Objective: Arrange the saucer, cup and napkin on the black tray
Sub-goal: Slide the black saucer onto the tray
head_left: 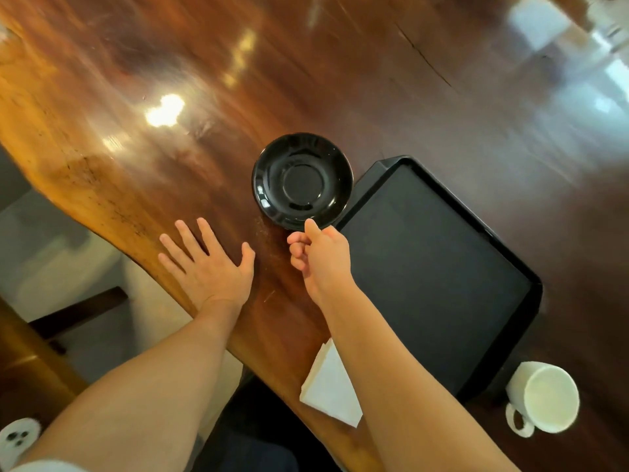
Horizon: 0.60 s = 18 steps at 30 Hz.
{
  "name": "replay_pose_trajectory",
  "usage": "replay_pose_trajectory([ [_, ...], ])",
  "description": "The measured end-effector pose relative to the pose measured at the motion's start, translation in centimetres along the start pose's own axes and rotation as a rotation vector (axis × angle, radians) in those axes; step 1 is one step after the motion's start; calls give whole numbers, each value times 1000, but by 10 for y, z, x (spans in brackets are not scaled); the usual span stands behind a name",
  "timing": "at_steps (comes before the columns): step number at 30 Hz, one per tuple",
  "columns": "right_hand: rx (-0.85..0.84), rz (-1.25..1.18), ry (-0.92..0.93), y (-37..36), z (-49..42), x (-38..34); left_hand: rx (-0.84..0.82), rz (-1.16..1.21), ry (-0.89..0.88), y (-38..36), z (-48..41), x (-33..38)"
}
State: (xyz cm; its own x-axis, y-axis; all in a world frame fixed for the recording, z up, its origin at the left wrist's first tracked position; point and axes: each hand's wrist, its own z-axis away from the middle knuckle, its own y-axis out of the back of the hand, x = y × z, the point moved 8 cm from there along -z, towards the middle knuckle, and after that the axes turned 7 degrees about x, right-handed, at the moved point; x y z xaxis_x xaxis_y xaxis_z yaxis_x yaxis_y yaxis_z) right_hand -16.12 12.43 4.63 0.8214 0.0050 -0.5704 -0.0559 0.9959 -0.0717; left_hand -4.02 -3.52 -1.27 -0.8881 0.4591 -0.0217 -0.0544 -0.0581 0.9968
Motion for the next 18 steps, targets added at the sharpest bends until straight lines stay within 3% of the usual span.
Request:
replay_pose_trajectory([
  [9, 69, -57, 74, 100, 17, -10, -59, -16, 18, -17, 109, 38],
  [18, 183, -330, 5, 167, -10, -3, -21, 6, 69, -19, 117, 44],
])
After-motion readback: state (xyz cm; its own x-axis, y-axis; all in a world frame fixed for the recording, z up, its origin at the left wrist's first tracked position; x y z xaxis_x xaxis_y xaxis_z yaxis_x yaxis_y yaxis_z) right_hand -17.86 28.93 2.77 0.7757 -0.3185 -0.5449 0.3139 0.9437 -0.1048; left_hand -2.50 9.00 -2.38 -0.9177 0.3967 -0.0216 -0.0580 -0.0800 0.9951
